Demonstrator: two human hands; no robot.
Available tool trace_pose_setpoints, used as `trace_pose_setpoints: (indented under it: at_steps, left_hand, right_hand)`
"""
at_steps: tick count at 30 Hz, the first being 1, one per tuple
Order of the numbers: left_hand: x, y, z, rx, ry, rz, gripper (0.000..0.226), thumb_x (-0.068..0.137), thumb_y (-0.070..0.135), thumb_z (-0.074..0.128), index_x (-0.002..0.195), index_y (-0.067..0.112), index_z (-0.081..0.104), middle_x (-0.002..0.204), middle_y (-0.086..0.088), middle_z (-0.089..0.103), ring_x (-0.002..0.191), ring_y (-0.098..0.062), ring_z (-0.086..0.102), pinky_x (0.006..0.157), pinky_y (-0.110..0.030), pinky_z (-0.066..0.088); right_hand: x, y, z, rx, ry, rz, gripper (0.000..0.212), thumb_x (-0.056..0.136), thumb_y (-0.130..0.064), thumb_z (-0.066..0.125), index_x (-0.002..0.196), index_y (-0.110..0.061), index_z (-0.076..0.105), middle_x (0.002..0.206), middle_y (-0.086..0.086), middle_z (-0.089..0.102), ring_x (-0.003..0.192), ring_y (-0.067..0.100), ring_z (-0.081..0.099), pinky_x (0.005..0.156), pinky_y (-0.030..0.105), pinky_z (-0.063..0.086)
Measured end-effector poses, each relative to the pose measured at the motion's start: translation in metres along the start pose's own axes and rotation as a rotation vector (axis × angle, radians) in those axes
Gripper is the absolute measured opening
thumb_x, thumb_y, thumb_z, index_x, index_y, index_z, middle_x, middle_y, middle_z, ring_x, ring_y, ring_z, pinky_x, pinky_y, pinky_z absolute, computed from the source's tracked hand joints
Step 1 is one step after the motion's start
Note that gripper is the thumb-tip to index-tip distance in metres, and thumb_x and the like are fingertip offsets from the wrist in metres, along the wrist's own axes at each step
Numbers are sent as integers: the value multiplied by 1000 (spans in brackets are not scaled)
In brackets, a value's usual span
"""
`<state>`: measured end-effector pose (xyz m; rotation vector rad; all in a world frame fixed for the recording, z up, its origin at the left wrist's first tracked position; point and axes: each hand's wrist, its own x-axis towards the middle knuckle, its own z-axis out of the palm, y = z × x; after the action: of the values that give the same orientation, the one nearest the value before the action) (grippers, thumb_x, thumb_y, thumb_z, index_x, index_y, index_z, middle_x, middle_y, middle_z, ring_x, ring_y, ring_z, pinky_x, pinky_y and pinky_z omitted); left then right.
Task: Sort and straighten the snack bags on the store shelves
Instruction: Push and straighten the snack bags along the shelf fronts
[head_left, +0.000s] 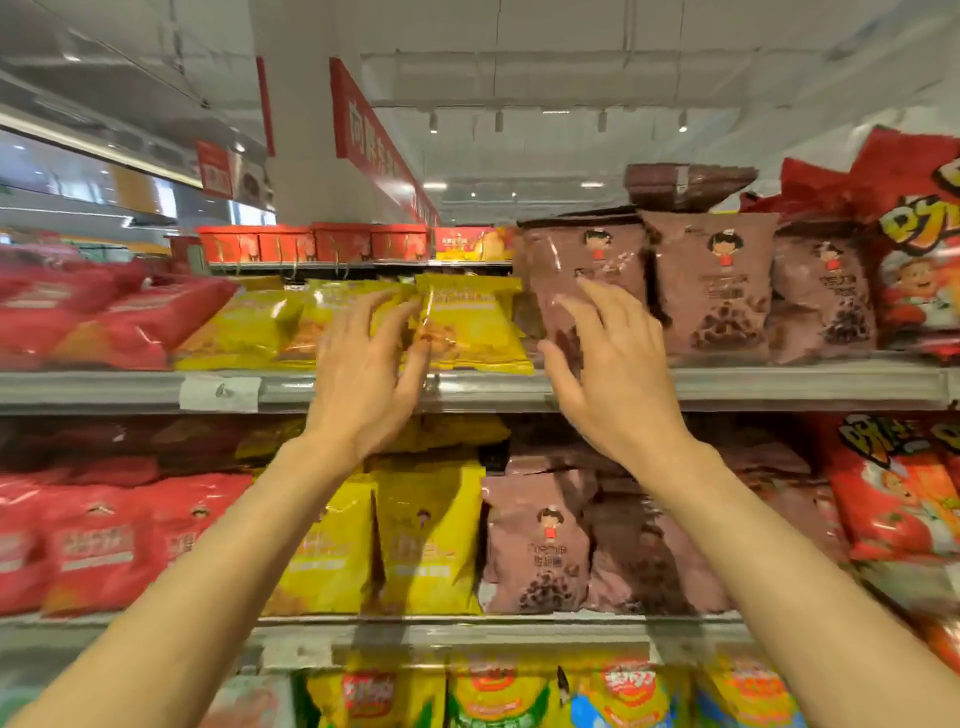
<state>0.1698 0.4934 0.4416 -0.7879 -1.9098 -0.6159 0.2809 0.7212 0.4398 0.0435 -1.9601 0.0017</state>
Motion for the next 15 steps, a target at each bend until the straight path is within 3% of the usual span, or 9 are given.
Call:
trace_pose_setpoints:
  at_steps: [4,6,10,15]
  left_hand:
    - [15,-75,-17,88,-112,-20,47,98,41,46,137,17,58,148,-19,49,134,-42,46,105,-56,42]
    - [24,-97,-16,107,-244,-22,57,99,49,36,146,21,52,157,-17,41,145,-39,37,114,-57,35]
    - [32,-114,-7,121,-453,-10,62,106,53,20,163,27,19,171,-9,12,159,-29,7,128,-47,8]
    - [34,-113,-10,138,-541,8,61,108,49,13,164,27,4,172,-4,-2,159,-23,-3,129,-45,2]
  right_hand:
    - [33,-73,51,118,-131,30,50,99,-40,52,138,-9,58,150,17,49,139,36,43,111,51,40]
    - [51,-93,69,119,-251,123,53,102,-43,46,146,-15,51,161,15,37,148,35,31,118,53,32]
    - [68,-95,88,-4,-489,203,62,105,-52,35,161,-25,25,171,6,15,157,32,11,125,53,17]
    - [74,-95,88,-96,-656,237,61,107,-54,20,163,-29,18,173,0,4,159,29,-2,127,52,5]
